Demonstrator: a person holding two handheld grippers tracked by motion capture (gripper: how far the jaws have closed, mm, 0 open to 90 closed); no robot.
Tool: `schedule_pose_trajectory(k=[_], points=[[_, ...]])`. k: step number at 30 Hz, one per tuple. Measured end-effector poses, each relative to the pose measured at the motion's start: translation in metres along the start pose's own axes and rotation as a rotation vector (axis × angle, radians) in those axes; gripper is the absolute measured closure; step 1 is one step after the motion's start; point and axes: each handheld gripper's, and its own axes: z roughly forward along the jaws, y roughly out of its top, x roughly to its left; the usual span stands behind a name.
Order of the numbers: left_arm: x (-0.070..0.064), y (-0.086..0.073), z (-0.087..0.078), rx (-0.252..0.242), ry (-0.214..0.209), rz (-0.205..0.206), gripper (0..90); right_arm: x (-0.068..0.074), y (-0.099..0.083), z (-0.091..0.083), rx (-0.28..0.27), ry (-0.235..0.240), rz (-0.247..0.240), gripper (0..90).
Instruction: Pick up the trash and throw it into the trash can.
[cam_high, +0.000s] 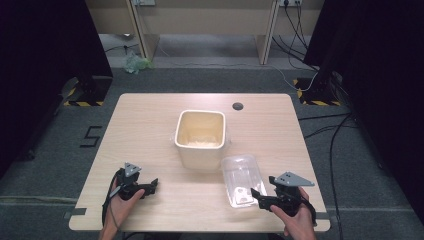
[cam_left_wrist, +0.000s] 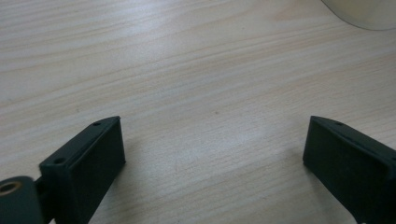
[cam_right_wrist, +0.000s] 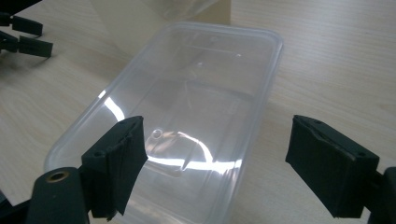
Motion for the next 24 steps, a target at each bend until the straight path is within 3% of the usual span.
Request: schedule_pose_trajectory(k=[6, 12, 17, 18, 20, 24], points=[[-0.01, -0.002, -0.004, -0.01, -0.006, 0.001, 13.7, -0.01, 0.001, 0.007, 0.011, 0.014, 0.029, 20.1], [-0.041, -0.002, -0.01, -0.015, -0.102, 0.028, 14.8, -0.015, 0.004, 0.015, 0.018, 0.031, 0.033, 20.1], [-0.078, 0.005, -0.01, -0.041, -0.187, 0.065, 14.9, -0.013, 0.007, 0.021, 0.027, 0.031, 0.031, 20.1], [-0.078, 0.005, -0.01, -0.041, -0.187, 0.065, 15.0, -0.013, 0.007, 0.021, 0.027, 0.031, 0.031, 20.1], [-0.094, 0.01, -0.006, -0.046, -0.219, 0.066, 15.2, -0.015, 0.007, 0.025, 0.042, 0.036, 0.027, 20.1], [-0.109, 0.016, -0.003, -0.051, -0.249, 0.085, 15.4, -0.018, 0.007, 0.028, 0.043, 0.041, 0.039, 20.0]])
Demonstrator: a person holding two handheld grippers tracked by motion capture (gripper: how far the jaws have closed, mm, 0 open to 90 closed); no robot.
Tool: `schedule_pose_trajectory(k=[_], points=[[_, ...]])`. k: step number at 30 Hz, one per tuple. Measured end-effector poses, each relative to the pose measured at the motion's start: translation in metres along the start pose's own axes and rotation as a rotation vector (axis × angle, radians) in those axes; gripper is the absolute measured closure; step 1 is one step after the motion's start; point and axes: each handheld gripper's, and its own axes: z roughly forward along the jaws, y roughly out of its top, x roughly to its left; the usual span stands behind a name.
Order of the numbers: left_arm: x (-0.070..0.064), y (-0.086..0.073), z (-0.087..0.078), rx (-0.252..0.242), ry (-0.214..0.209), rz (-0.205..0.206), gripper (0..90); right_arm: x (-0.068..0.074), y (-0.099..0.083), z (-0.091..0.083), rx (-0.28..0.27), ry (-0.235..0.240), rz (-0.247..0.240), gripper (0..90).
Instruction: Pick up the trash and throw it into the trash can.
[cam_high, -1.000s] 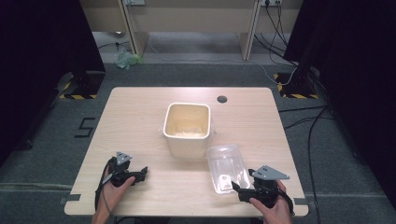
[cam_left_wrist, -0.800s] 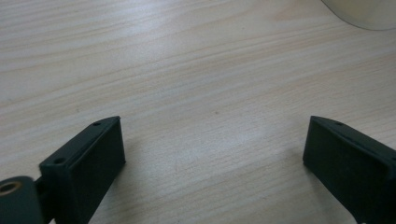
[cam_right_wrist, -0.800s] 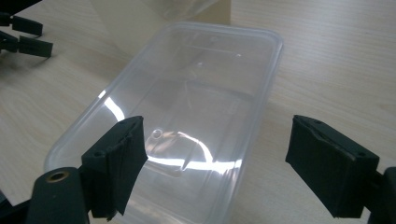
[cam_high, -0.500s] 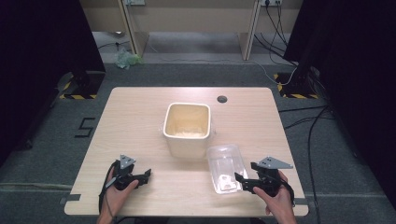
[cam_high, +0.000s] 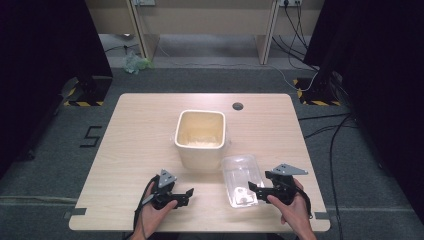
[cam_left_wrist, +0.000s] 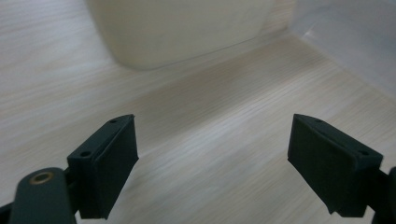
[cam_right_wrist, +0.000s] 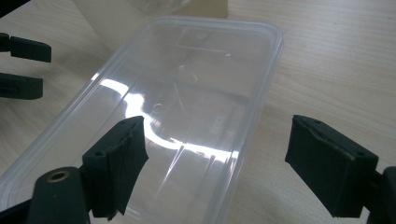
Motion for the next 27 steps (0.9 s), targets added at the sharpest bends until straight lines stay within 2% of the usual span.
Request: schedule_pose_trajectory(k=[4, 10, 15, 22, 27], points=[[-0.014, 0.011, 0.008, -0.002, -0.027, 0.024, 15.4, -0.001, 0.001, 0.002, -0.001, 0.011, 0.004, 19.9], [-0.036, 0.024, 0.028, 0.019, -0.071, 0.035, 15.8, -0.002, 0.001, 0.008, 0.012, 0.035, 0.017, 19.2], [-0.048, 0.034, 0.038, 0.012, -0.102, 0.02, 16.4, -0.001, 0.002, 0.011, 0.018, 0.059, 0.02, 19.2], [-0.058, 0.041, 0.047, 0.005, -0.098, 0.046, 17.3, 0.002, 0.004, 0.015, 0.024, 0.078, 0.018, 19.6], [-0.06, 0.045, 0.054, 0.01, -0.103, 0.037, 17.6, 0.0, 0.006, 0.018, 0.03, 0.099, 0.034, 19.5]])
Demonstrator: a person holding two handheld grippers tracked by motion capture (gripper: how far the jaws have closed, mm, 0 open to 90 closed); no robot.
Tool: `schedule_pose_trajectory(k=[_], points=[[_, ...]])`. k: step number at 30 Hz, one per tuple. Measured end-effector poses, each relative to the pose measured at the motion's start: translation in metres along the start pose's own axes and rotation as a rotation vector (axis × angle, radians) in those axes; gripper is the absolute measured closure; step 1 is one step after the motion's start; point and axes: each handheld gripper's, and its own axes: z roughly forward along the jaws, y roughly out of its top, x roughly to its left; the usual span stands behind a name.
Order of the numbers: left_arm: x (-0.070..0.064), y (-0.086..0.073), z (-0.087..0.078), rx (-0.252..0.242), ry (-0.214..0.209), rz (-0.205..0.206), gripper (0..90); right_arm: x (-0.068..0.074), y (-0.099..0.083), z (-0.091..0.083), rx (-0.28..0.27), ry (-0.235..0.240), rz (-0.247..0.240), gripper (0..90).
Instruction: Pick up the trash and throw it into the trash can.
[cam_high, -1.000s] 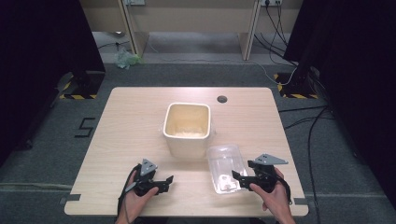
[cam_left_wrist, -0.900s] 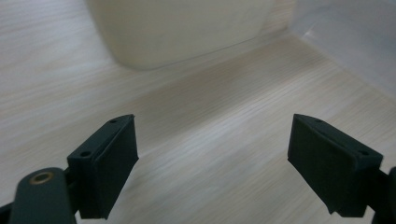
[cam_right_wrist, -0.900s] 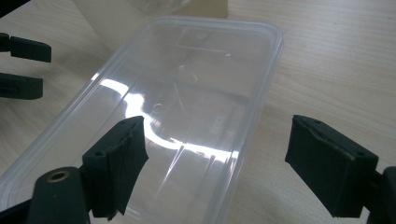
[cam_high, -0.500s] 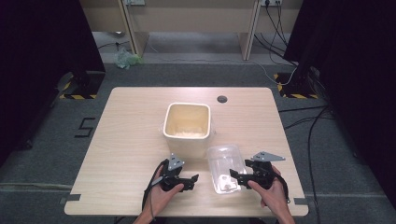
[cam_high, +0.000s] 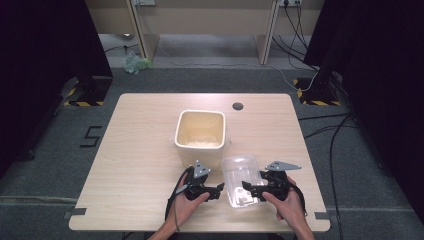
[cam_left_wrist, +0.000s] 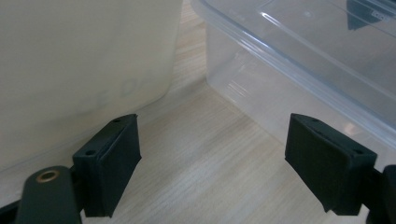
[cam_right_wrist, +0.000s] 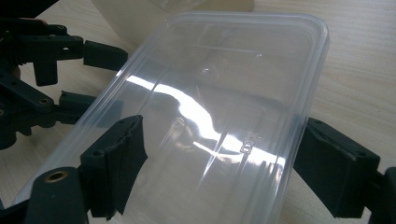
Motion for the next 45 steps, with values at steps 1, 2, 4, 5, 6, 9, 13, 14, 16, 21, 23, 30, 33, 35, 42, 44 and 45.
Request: schedule_pose_trajectory(k=[1, 2, 4, 5, 6, 9, 13, 14, 16, 21, 23, 30, 33, 35, 42, 44, 45], points=[[0.0, 0.001, 0.001, 0.0, -0.005, -0.004, 17.6, 0.0, 0.001, 0.001, 0.005, 0.008, 0.01, 19.9], [-0.001, 0.002, 0.002, -0.003, -0.01, -0.009, 17.6, 0.0, 0.001, 0.001, 0.005, 0.008, 0.01, 19.9], [-0.004, 0.004, 0.005, 0.009, -0.003, 0.002, 19.4, 0.0, 0.001, 0.002, 0.007, 0.012, 0.007, 20.2], [-0.005, 0.004, 0.005, 0.014, -0.005, -0.001, 20.8, 0.001, 0.001, 0.002, 0.008, 0.013, 0.006, 19.7], [-0.007, 0.005, 0.004, 0.019, -0.009, 0.0, 23.0, 0.002, 0.0, 0.001, 0.011, 0.007, 0.011, 19.6], [-0.011, 0.006, -0.001, 0.011, -0.029, -0.002, 24.3, 0.007, -0.002, -0.005, -0.006, -0.015, 0.007, 22.2], [-0.019, 0.014, -0.012, -0.009, -0.046, 0.008, 24.9, 0.015, -0.004, -0.021, -0.05, -0.054, -0.016, 29.0], [-0.019, 0.014, -0.012, -0.009, -0.046, 0.008, 25.1, 0.015, -0.004, -0.021, -0.05, -0.054, -0.016, 29.0], [-0.023, 0.019, -0.017, -0.019, -0.055, 0.018, 25.2, 0.02, -0.002, -0.032, -0.079, -0.093, -0.043, 33.9], [-0.035, 0.032, -0.031, -0.03, -0.054, 0.066, 25.3, 0.025, 0.004, -0.046, -0.122, -0.12, -0.062, 38.7], [-0.037, 0.037, -0.036, -0.045, -0.047, 0.078, 26.0, 0.029, 0.008, -0.052, -0.138, -0.132, -0.073, 38.9], [-0.036, 0.057, -0.051, -0.061, -0.056, 0.084, 26.3, 0.035, 0.026, -0.067, -0.185, -0.135, -0.092, 40.7], [-0.034, 0.071, -0.062, -0.082, -0.055, 0.087, 26.4, 0.037, 0.038, -0.073, -0.203, -0.125, -0.09, 40.6], [-0.033, 0.075, -0.065, -0.083, -0.058, 0.083, 26.5, 0.038, 0.04, -0.074, -0.208, -0.117, -0.082, 40.7], [-0.024, 0.096, -0.079, -0.111, -0.049, 0.075, 26.4, 0.039, 0.063, -0.077, -0.229, -0.095, -0.073, 40.6], [-0.021, 0.102, -0.083, -0.116, -0.051, 0.067, 26.4, 0.039, 0.071, -0.077, -0.233, -0.082, -0.068, 40.9], [-0.019, 0.104, -0.084, -0.118, -0.049, 0.064, 26.4, 0.04, 0.079, -0.077, -0.236, -0.077, -0.071, 41.1]])
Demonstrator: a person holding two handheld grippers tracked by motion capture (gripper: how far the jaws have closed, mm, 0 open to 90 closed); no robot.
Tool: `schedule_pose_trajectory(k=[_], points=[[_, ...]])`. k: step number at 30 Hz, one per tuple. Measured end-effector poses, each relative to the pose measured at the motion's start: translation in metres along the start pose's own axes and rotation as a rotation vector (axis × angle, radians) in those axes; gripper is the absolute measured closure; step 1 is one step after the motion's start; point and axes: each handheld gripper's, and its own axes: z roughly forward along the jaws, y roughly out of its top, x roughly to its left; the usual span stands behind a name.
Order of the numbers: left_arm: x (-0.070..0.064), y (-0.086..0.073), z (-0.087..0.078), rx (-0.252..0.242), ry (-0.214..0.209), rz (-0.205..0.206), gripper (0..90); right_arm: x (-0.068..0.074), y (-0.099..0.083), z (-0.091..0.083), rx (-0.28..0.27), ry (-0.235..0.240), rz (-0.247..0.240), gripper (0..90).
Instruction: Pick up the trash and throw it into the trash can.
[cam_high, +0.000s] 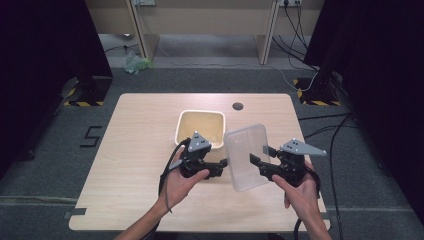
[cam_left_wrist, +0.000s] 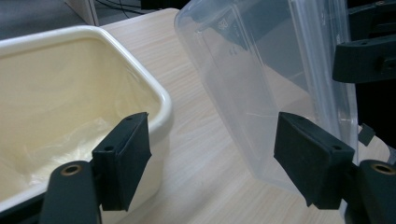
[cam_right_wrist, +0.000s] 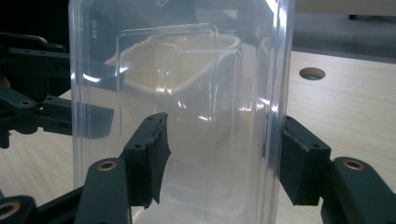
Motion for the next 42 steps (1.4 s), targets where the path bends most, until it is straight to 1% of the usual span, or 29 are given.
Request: schedule_pose_trajectory(k=[5, 7, 8, 9, 11, 12, 13, 14, 15, 17, 18, 19, 21, 24, 25, 27, 29, 30, 33, 34, 35, 36, 37, 38, 39, 42], points=[[0.01, 0.01, -0.006, -0.003, 0.01, -0.012, 26.4, 0.003, 0.015, 0.005, -0.009, -0.001, -0.011, 41.3], [0.015, 0.013, -0.009, -0.007, 0.011, -0.023, 26.4, 0.005, 0.023, 0.009, -0.011, -0.001, -0.02, 41.4], [0.021, 0.016, -0.013, -0.009, 0.01, -0.036, 26.4, 0.007, 0.028, 0.013, -0.009, 0.0, -0.025, 41.4], [0.021, 0.016, -0.013, -0.009, 0.01, -0.036, 26.4, 0.008, 0.032, 0.015, -0.011, 0.005, -0.029, 41.7], [0.027, 0.018, -0.016, -0.015, 0.019, -0.047, 26.4, 0.009, 0.035, 0.017, -0.01, 0.009, -0.03, 42.1], [0.03, 0.019, -0.019, -0.017, 0.024, -0.05, 26.5, 0.012, 0.042, 0.023, -0.012, 0.015, -0.038, 42.2], [0.033, 0.021, -0.021, -0.022, 0.031, -0.052, 26.5, 0.012, 0.042, 0.023, -0.012, 0.015, -0.038, 42.2], [0.036, 0.022, -0.024, -0.026, 0.039, -0.055, 26.8, 0.014, 0.048, 0.029, -0.014, 0.022, -0.036, 42.2], [0.038, 0.024, -0.026, -0.029, 0.046, -0.057, 26.8, 0.014, 0.048, 0.029, -0.014, 0.022, -0.036, 42.2], [0.044, 0.027, -0.03, -0.032, 0.059, -0.06, 27.0, 0.017, 0.055, 0.034, -0.014, 0.032, -0.037, 42.2], [0.047, 0.028, -0.031, -0.033, 0.064, -0.065, 26.9, 0.019, 0.061, 0.04, -0.013, 0.037, -0.042, 42.1], [0.05, 0.03, -0.033, -0.032, 0.068, -0.068, 26.9, 0.019, 0.061, 0.04, -0.013, 0.037, -0.042, 42.1], [0.056, 0.033, -0.035, -0.03, 0.075, -0.073, 26.9, 0.021, 0.067, 0.046, -0.009, 0.04, -0.041, 42.1], [0.066, 0.038, -0.036, -0.023, 0.079, -0.089, 27.1, 0.023, 0.078, 0.058, -0.002, 0.035, -0.04, 42.1], [0.07, 0.039, -0.036, -0.022, 0.08, -0.094, 27.1, 0.023, 0.078, 0.058, -0.002, 0.035, -0.04, 42.1], [0.075, 0.041, -0.037, -0.023, 0.082, -0.106, 27.1, 0.023, 0.084, 0.064, -0.005, 0.041, -0.041, 42.1], [0.082, 0.043, -0.04, -0.028, 0.099, -0.115, 27.7, 0.023, 0.091, 0.073, -0.004, 0.051, -0.033, 41.9], [0.082, 0.043, -0.04, -0.028, 0.099, -0.115, 28.1, 0.023, 0.091, 0.073, -0.004, 0.051, -0.033, 41.9], [0.092, 0.044, -0.042, -0.03, 0.108, -0.136, 28.1, 0.024, 0.097, 0.084, -0.003, 0.065, -0.027, 41.7], [0.098, 0.044, -0.043, -0.03, 0.116, -0.148, 28.1, 0.025, 0.101, 0.091, -0.005, 0.072, -0.026, 41.6], [0.101, 0.044, -0.043, -0.028, 0.121, -0.15, 28.1, 0.025, 0.102, 0.095, -0.006, 0.074, -0.026, 41.5], [0.101, 0.044, -0.043, -0.028, 0.121, -0.15, 28.3, 0.025, 0.102, 0.095, -0.006, 0.074, -0.026, 41.5], [0.104, 0.043, -0.043, -0.029, 0.126, -0.153, 28.3, 0.026, 0.103, 0.099, -0.007, 0.074, -0.032, 41.3], [0.106, 0.043, -0.043, -0.031, 0.131, -0.161, 28.3, 0.027, 0.105, 0.106, -0.009, 0.08, -0.027, 41.2], [0.109, 0.043, -0.043, -0.028, 0.133, -0.167, 28.3, 0.027, 0.105, 0.106, -0.009, 0.08, -0.027, 41.2], [0.116, 0.041, -0.043, -0.02, 0.14, -0.173, 28.7, 0.029, 0.108, 0.115, -0.011, 0.075, -0.053, 40.8]])
